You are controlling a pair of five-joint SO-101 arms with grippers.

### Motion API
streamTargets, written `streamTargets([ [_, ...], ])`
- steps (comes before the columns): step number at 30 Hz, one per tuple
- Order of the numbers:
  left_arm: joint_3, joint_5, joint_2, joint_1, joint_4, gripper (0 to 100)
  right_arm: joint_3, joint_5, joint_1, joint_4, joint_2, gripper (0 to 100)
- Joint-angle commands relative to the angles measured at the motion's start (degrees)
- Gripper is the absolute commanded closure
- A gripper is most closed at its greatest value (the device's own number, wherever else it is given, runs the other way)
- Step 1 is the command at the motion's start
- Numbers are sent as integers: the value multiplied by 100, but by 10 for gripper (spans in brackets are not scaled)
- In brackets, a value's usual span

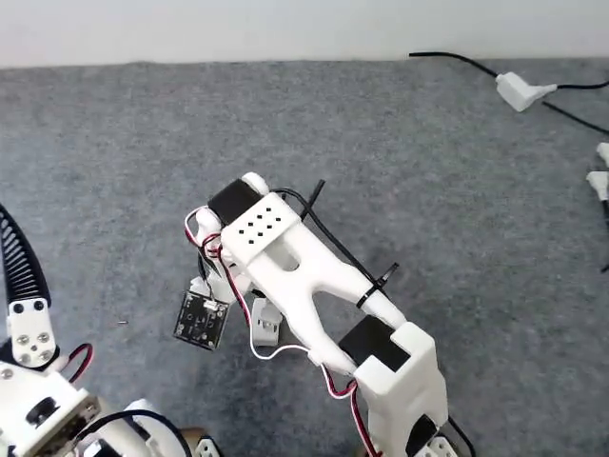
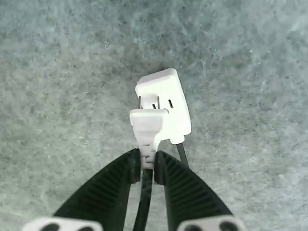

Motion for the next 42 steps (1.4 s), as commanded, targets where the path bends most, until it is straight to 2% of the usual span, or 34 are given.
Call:
streamTargets([
  [1,-189,-26,-97,0,26,626,-88,193,57,154,-356,991],
  [5,-189,-26,-97,0,26,626,-79,457,57,57,-321,991],
  [23,-180,-26,-97,0,26,626,-176,457,-84,-523,-268,991],
  [42,-180,-18,-97,9,132,626,-176,273,-268,22,259,990],
])
